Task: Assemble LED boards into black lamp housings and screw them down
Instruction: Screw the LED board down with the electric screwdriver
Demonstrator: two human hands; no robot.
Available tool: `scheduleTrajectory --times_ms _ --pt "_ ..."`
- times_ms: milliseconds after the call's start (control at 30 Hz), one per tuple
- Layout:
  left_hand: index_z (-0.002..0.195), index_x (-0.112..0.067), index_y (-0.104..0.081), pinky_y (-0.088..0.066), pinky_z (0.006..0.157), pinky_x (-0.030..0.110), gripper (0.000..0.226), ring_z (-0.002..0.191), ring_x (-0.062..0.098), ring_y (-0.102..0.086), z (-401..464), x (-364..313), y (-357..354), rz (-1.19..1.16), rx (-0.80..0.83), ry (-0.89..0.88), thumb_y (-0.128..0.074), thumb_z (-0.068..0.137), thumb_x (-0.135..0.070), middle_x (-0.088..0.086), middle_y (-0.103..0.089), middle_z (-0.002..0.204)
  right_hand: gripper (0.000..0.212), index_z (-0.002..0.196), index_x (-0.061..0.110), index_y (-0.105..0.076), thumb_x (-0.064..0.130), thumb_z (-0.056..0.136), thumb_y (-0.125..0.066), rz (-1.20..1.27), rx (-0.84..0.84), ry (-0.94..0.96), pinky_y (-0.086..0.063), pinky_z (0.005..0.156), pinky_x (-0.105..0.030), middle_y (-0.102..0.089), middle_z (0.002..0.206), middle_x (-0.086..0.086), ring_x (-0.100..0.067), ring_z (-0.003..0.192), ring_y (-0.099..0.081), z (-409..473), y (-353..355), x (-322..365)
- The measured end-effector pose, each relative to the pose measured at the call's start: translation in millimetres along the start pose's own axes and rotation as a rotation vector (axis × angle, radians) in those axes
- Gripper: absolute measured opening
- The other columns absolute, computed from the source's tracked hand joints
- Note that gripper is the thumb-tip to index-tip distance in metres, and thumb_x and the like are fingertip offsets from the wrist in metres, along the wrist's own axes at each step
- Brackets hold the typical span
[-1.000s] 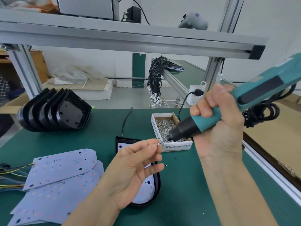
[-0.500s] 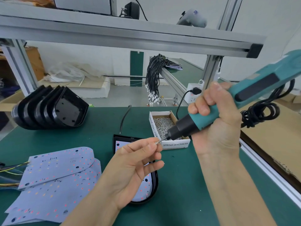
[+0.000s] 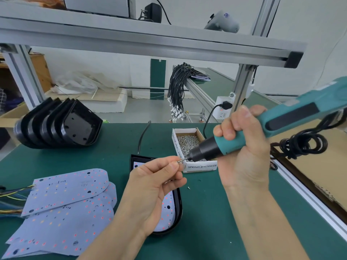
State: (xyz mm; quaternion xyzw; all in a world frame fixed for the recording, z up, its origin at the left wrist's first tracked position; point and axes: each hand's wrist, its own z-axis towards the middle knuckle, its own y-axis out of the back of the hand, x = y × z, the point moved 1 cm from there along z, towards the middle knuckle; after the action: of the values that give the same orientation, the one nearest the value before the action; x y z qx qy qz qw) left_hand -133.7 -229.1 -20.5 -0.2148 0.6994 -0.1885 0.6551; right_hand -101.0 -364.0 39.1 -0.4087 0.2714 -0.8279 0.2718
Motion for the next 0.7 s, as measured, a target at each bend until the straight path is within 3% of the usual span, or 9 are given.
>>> scheduleTrajectory --times_ms 433,700 --pt "0.072 -0.008 -0.079 -0.057 0.060 0.024 0.012 0.057 0.013 -0.061 7 -1 5 0.101 -0.040 -0.073 -0.068 0.066 -0.006 0.011 -0.071 0.071 0.022 0.079 0.022 -0.043 0.012 0.084 -0.061 0.030 -0.050 -0.043 -0.047 0.065 -0.025 -0.046 0.065 0.009 -0.008 0.053 -0.045 -1 14 -9" --pt "0.072 -0.010 -0.079 -0.057 0.060 0.023 0.026 0.064 0.013 -0.066 9 0 6 0.150 -0.077 -0.079 -0.063 0.081 0.009 0.009 -0.070 0.066 0.021 0.076 0.023 -0.046 0.013 0.083 -0.063 0.028 -0.070 -0.055 -0.049 0.067 -0.026 -0.044 0.063 0.008 -0.008 0.052 -0.047 -3 18 -14"
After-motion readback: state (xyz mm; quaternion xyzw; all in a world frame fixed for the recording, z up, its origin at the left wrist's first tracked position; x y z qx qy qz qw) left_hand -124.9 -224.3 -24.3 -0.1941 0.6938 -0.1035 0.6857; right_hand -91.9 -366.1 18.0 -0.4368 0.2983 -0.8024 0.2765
